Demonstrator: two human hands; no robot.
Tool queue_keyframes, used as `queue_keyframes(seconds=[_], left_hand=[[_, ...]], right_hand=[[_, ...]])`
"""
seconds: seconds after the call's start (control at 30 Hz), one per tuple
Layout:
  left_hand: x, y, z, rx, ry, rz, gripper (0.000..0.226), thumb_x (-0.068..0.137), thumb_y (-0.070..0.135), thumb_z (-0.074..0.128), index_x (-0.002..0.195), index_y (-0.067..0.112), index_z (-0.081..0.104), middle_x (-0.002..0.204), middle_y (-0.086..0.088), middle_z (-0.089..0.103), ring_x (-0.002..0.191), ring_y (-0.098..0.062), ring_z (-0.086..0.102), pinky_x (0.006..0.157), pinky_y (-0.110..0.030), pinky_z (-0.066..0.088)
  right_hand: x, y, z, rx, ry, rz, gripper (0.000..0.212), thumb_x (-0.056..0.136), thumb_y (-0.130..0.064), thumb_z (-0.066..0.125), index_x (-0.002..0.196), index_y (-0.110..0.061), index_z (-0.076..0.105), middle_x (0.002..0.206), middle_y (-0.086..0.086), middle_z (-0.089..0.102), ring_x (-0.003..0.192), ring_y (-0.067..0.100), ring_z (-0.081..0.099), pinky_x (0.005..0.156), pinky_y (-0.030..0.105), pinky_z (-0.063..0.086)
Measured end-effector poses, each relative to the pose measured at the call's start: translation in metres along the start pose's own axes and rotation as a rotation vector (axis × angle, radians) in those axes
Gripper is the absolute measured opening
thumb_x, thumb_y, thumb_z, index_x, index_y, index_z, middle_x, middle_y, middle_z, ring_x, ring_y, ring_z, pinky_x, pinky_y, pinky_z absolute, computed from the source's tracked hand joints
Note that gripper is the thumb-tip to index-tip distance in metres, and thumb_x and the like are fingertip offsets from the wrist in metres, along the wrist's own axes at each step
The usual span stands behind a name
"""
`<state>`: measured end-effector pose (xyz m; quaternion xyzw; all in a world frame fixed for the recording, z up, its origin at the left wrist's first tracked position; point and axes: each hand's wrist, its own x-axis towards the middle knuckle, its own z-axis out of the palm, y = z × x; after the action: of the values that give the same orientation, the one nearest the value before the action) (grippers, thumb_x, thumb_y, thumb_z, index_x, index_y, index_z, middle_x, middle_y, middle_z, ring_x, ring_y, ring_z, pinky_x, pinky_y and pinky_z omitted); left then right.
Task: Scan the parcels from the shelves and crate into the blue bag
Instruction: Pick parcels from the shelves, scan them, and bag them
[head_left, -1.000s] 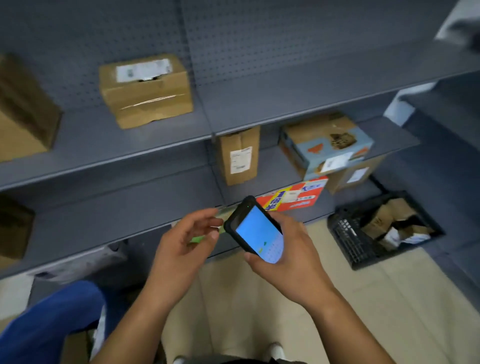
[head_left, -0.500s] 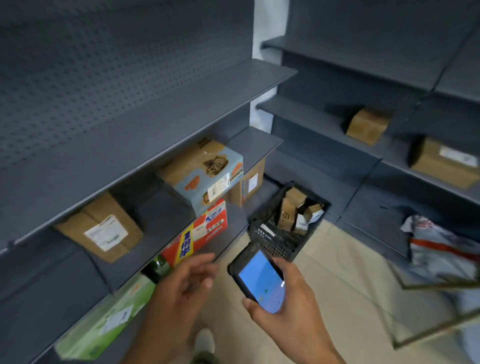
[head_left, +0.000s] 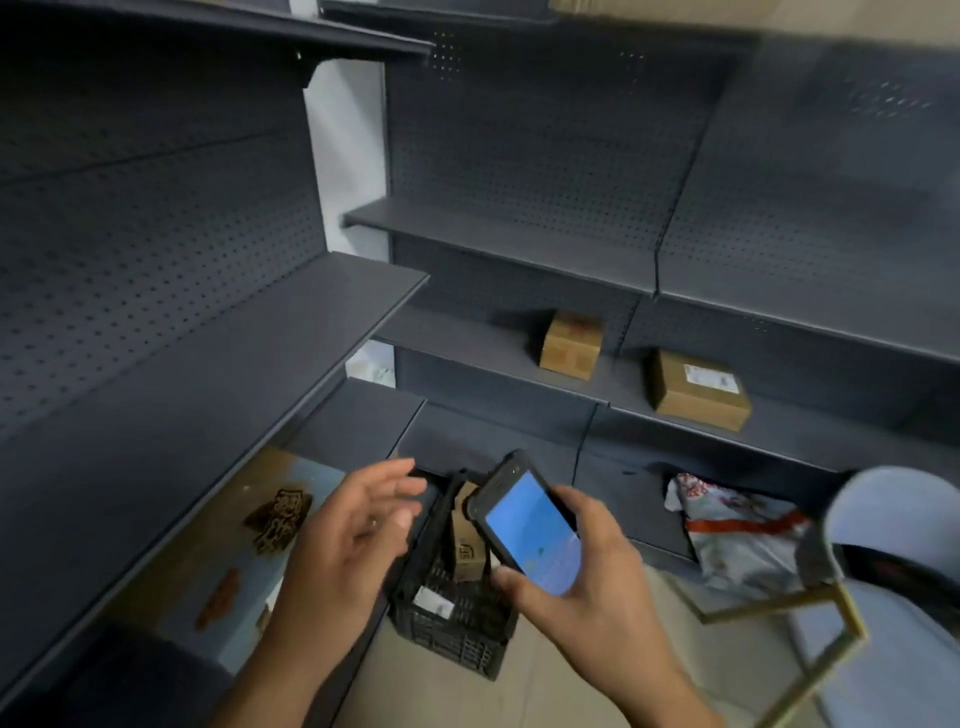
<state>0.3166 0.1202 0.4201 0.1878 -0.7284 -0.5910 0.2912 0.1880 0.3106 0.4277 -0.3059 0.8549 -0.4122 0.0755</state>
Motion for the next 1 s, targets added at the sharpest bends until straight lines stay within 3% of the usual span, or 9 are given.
queue_keyframes(seconds=[0.17, 0.37, 0.5, 0.57, 0.7, 0.8, 0.9, 1.0], left_hand=[[0.082, -0.008, 0.009, -0.044, -0.080, 0.072, 0.042, 0.083, 0.046, 0.057, 0.123, 0.037, 0.064, 0.117, 0.010, 0.072, 0.109, -0.016, 0.070, 0.079, -0.030, 0.056], [0.148, -0.033, 0.044, -0.042, -0.130, 0.048, 0.044, 0.083, 0.045, 0.056, 0.126, 0.034, 0.061, 0.119, 0.012, 0.072, 0.109, -0.014, 0.070, 0.077, -0.024, 0.057], [0.188, -0.063, 0.076, 0.002, -0.069, -0.004, 0.039, 0.090, 0.031, 0.059, 0.128, 0.027, 0.061, 0.117, 0.009, 0.072, 0.107, -0.014, 0.070, 0.074, -0.024, 0.056], [0.206, -0.084, 0.093, 0.036, -0.022, -0.041, 0.037, 0.090, 0.029, 0.059, 0.127, 0.029, 0.061, 0.117, 0.006, 0.072, 0.106, -0.016, 0.070, 0.077, -0.029, 0.056], [0.241, -0.139, 0.119, 0.178, 0.054, -0.138, 0.038, 0.090, 0.023, 0.061, 0.127, 0.027, 0.063, 0.116, 0.006, 0.072, 0.103, -0.013, 0.070, 0.091, -0.046, 0.058], [0.265, -0.194, 0.137, 0.263, 0.082, -0.243, 0.040, 0.090, 0.020, 0.059, 0.129, 0.022, 0.062, 0.116, 0.007, 0.071, 0.102, -0.009, 0.069, 0.089, -0.039, 0.059], [0.278, -0.262, 0.152, 0.274, 0.067, -0.370, 0.037, 0.095, 0.007, 0.059, 0.130, 0.020, 0.062, 0.120, 0.005, 0.067, 0.104, -0.012, 0.069, 0.083, -0.036, 0.062], [0.276, -0.343, 0.161, 0.302, 0.034, -0.475, 0.042, 0.096, -0.002, 0.057, 0.129, 0.024, 0.062, 0.124, 0.009, 0.064, 0.104, -0.011, 0.068, 0.081, -0.041, 0.064]], right_hand=[[0.060, 0.002, -0.007, -0.018, 0.158, 0.001, 0.077, 0.065, -0.058, 0.080, 0.129, -0.047, 0.039, 0.116, -0.038, 0.044, 0.111, -0.017, 0.043, 0.084, 0.007, 0.037], [0.124, 0.035, -0.017, -0.076, 0.177, 0.025, 0.082, 0.067, -0.057, 0.080, 0.136, -0.037, 0.042, 0.120, -0.025, 0.049, 0.108, -0.008, 0.046, 0.085, 0.008, 0.038], [0.186, 0.078, -0.014, -0.067, 0.157, 0.026, 0.081, 0.069, -0.058, 0.078, 0.136, -0.030, 0.045, 0.125, -0.013, 0.055, 0.113, 0.004, 0.052, 0.093, 0.029, 0.049], [0.217, 0.106, -0.010, -0.044, 0.122, 0.045, 0.081, 0.069, -0.060, 0.077, 0.136, -0.029, 0.045, 0.126, -0.011, 0.055, 0.115, 0.008, 0.054, 0.092, 0.031, 0.050], [0.272, 0.168, -0.002, 0.029, 0.034, 0.072, 0.083, 0.066, -0.059, 0.075, 0.137, -0.029, 0.046, 0.124, -0.013, 0.053, 0.115, 0.011, 0.052, 0.092, 0.032, 0.047], [0.308, 0.225, 0.019, 0.057, -0.048, 0.143, 0.083, 0.067, -0.056, 0.077, 0.138, -0.029, 0.045, 0.129, -0.004, 0.057, 0.116, 0.020, 0.056, 0.092, 0.032, 0.045], [0.332, 0.281, 0.059, 0.036, -0.095, 0.244, 0.079, 0.065, -0.061, 0.077, 0.132, -0.041, 0.040, 0.118, -0.008, 0.056, 0.092, 0.031, 0.066, 0.076, 0.043, 0.059], [0.342, 0.336, 0.105, -0.002, -0.163, 0.303, 0.084, 0.063, -0.057, 0.079, 0.134, -0.034, 0.041, 0.117, -0.006, 0.056, 0.094, 0.025, 0.063, 0.070, 0.038, 0.058]])
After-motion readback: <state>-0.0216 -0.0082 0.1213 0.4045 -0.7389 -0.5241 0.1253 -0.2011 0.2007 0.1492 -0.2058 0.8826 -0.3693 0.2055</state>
